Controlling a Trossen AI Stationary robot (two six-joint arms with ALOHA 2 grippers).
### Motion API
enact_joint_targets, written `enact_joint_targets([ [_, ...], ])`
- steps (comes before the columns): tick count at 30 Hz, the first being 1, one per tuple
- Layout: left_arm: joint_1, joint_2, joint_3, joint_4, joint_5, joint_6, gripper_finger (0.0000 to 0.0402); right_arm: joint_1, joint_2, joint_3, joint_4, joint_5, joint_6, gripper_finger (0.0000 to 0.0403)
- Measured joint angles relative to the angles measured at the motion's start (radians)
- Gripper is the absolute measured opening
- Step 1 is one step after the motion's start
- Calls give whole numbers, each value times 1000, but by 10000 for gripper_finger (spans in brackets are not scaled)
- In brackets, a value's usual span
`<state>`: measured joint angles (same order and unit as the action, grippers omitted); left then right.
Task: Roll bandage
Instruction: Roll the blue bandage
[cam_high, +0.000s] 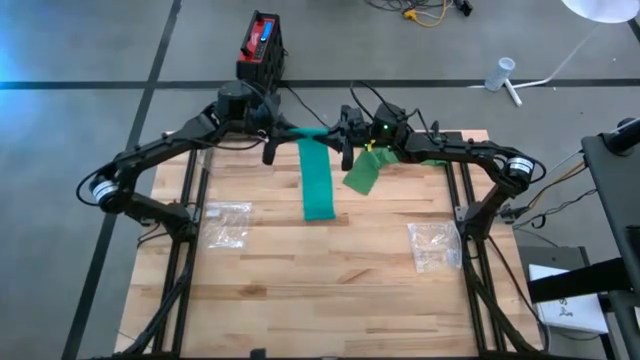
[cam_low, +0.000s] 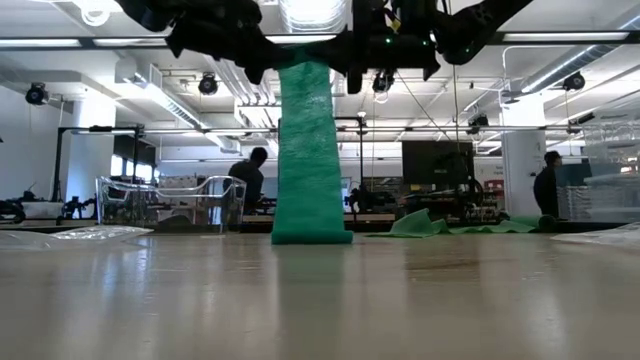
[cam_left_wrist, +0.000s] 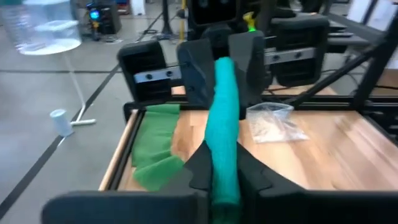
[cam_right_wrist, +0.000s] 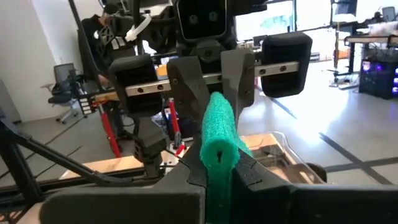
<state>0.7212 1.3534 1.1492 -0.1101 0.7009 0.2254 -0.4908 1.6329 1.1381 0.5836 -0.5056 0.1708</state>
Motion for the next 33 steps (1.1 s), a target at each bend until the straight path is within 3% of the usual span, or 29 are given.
enact_joint_targets([
  [10, 16, -71, 0, -131, -21, 140, 99, 0, -20, 0, -2, -37, -6, 9],
  [19, 20, -80, 0, -120, -18, 106, 152, 1, -41, 0, -2, -61, -16, 9],
  [25, 19, -81, 0, -118, 62, 127, 229, 0, -42, -4, -1, -59, -43, 9],
  [33, 18, -76, 0, -107, 68, 162, 331, 0, -42, -5, 29, -45, -65, 9],
])
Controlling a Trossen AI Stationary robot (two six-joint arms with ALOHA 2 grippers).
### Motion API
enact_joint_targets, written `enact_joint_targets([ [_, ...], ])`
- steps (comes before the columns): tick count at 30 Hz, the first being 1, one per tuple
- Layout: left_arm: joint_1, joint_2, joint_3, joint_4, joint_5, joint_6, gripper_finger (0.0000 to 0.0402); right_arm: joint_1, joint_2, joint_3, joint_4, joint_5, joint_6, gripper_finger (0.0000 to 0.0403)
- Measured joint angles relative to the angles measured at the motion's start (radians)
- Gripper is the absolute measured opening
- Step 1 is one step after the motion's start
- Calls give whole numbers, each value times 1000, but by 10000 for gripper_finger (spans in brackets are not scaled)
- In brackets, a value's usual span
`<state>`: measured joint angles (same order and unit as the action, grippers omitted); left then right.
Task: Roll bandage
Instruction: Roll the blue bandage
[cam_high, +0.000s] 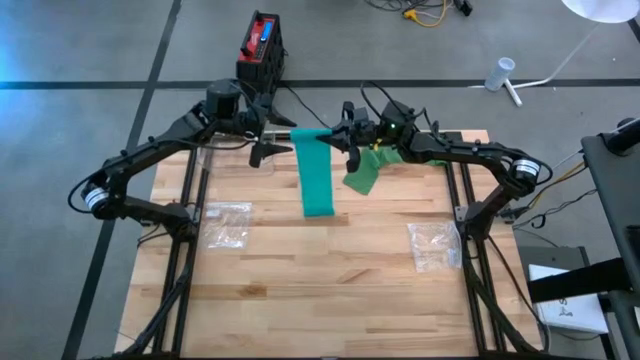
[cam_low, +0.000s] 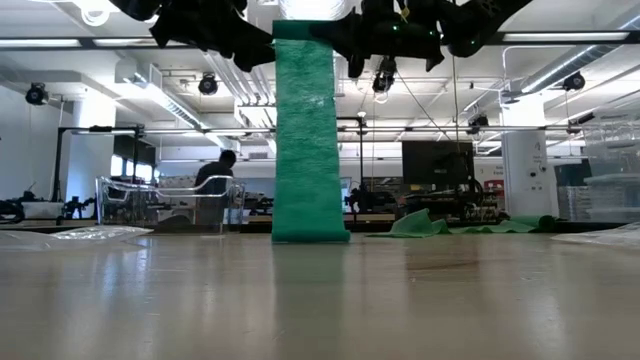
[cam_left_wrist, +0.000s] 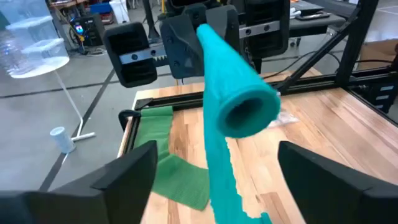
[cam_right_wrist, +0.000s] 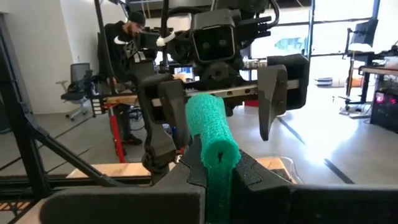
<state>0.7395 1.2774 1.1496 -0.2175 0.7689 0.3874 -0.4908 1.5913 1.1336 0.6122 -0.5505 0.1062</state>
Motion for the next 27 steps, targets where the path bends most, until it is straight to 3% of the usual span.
enact_joint_targets([
  [5, -6, 0, -7, 110, -31, -63, 343, 0, 0, 0, 0, 46, 4, 9],
  [16, -18, 6, -34, 195, -50, -88, 289, 0, 0, 1, -1, 64, -3, 9],
  [27, -19, 71, -35, 311, -52, -120, 282, 0, 1, 1, -31, 82, -16, 9],
])
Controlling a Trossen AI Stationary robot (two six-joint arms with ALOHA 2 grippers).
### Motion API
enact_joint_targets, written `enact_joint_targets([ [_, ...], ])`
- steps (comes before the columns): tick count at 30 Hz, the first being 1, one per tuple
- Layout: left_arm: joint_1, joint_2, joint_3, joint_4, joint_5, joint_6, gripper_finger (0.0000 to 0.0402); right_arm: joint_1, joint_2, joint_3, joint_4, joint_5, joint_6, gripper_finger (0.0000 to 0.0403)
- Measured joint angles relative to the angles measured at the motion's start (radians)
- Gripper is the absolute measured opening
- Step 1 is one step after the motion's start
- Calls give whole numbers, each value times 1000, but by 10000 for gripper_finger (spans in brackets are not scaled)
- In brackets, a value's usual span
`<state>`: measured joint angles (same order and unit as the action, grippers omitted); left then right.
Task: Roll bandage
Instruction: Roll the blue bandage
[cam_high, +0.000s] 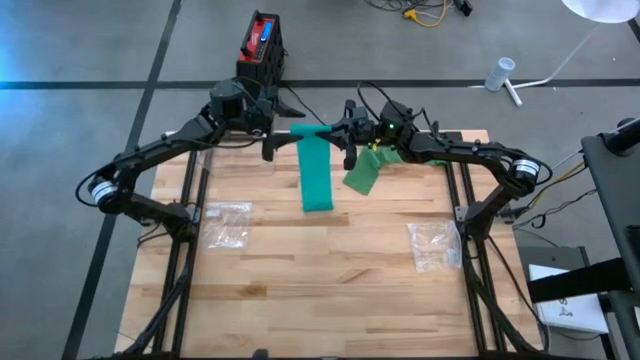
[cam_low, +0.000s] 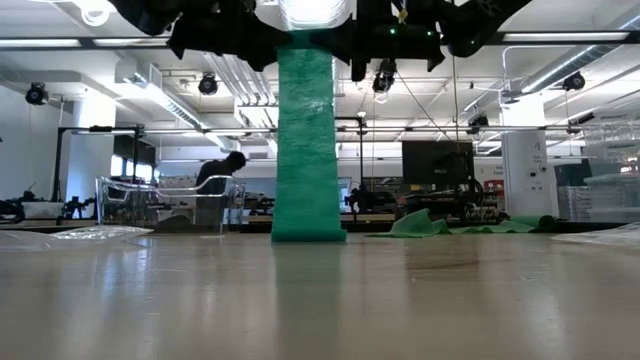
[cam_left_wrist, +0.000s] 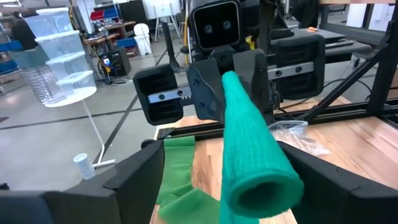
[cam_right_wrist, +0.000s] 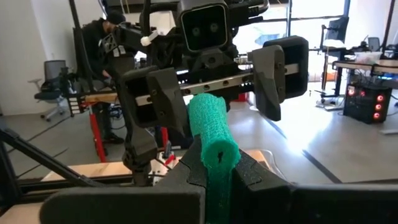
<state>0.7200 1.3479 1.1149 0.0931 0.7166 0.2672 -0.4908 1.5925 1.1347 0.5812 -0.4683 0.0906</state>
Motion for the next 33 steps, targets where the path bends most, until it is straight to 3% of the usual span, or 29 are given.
enact_joint_targets([
  [3, 0, 0, 0, 1, 0, -7, 257, 0, 0, 0, 0, 0, 0, 9],
  [6, 0, 0, 0, -5, -1, -9, 208, 0, 0, 0, 0, 1, 3, 9],
  [13, -1, -1, 0, -25, -16, 28, 28, 0, 0, 0, -1, 6, 51, 10],
  [14, -1, -4, 0, -32, -30, 35, 17, -1, 0, 0, -2, 7, 77, 13],
  [20, 1, -17, 0, -50, -82, 68, 41, -7, 1, 0, 0, 21, 327, 77],
  [25, -2, -28, 0, -64, -129, 129, 19, -16, 1, 0, 1, 30, 560, 158],
  [33, -30, -30, 0, -66, -136, 218, 16, -16, 24, -1, 4, 57, 654, 263],
])
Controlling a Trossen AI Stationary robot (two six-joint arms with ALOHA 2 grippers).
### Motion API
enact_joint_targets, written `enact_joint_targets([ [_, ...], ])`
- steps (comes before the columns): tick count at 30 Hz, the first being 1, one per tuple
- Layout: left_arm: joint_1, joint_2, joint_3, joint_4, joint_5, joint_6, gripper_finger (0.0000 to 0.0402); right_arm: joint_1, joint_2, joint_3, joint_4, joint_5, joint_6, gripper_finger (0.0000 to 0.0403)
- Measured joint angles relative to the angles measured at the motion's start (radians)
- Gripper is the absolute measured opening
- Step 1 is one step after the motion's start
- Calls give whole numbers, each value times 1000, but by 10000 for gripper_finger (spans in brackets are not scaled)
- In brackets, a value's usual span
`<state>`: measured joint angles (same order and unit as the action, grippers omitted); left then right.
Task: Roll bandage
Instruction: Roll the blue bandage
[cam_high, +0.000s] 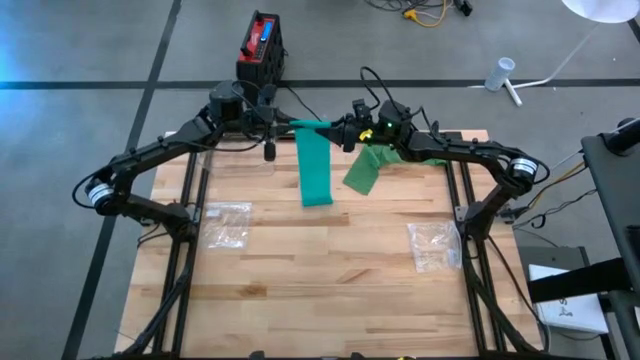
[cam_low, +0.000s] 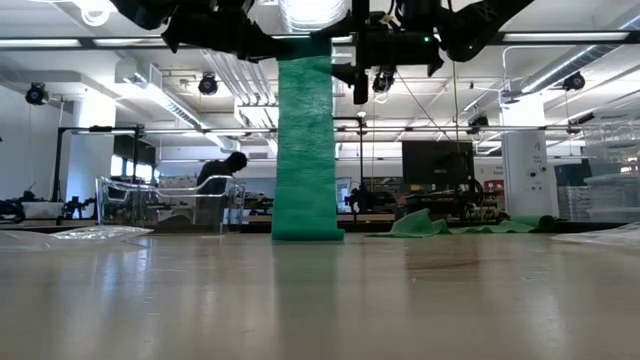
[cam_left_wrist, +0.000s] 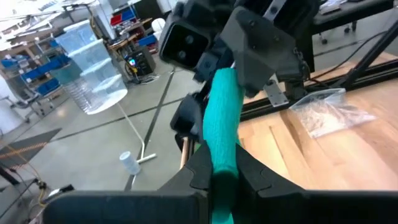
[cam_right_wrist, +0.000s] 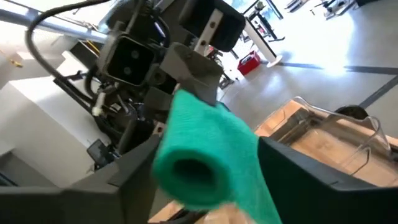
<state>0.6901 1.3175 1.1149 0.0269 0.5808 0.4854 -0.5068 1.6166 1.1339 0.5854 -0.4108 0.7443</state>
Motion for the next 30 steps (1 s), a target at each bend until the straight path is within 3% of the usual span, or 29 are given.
enact_joint_targets([
  [9, -10, 2, 0, -2, 3, 26, 11, 0, 5, 18, 19, -8, 77, 304],
  [30, -34, 51, -1, 34, 7, -28, 11, 0, 5, 24, 7, -99, 80, 268],
])
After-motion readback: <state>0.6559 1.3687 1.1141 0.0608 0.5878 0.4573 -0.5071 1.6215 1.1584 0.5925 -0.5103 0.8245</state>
